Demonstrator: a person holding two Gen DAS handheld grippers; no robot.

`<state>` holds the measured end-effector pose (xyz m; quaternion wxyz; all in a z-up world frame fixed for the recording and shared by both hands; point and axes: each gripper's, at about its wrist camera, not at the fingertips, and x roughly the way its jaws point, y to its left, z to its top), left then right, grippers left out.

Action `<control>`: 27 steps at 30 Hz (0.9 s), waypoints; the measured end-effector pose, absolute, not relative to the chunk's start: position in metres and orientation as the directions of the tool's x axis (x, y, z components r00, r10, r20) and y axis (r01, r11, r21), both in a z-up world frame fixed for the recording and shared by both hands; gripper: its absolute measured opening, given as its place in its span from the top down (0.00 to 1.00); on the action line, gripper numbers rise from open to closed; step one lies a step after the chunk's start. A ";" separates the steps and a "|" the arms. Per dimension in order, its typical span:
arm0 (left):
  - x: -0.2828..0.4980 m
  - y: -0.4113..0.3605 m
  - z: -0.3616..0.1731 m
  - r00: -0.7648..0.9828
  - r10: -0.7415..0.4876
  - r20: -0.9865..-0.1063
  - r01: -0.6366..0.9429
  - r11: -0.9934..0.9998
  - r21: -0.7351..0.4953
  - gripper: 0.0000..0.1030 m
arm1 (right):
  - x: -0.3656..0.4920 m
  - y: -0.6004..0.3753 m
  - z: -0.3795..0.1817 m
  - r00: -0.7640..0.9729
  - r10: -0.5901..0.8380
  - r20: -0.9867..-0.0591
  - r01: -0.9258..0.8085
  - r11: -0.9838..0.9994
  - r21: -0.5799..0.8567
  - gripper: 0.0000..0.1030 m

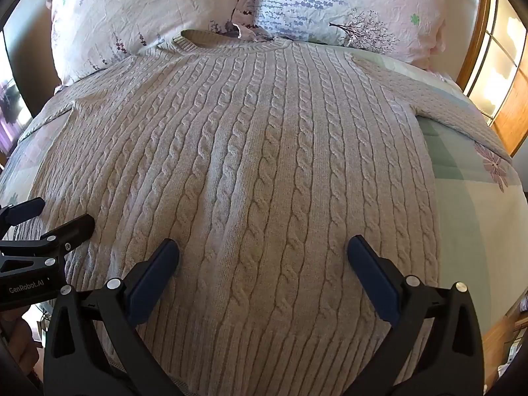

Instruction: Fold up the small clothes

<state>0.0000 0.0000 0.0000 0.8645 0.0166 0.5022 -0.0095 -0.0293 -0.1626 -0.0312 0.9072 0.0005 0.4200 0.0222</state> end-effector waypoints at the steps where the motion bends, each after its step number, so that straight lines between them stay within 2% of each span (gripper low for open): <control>1: 0.000 0.000 0.000 0.495 0.001 -0.869 0.033 0.999 0.019 0.02 | -0.029 -0.163 -0.031 0.646 0.041 -0.762 -0.040 0.999 0.020 0.01; 27: 0.003 0.000 0.001 0.486 0.002 -0.874 0.035 0.999 0.022 0.02 | -0.029 -0.163 -0.030 0.649 0.041 -0.759 -0.040 0.999 0.020 0.01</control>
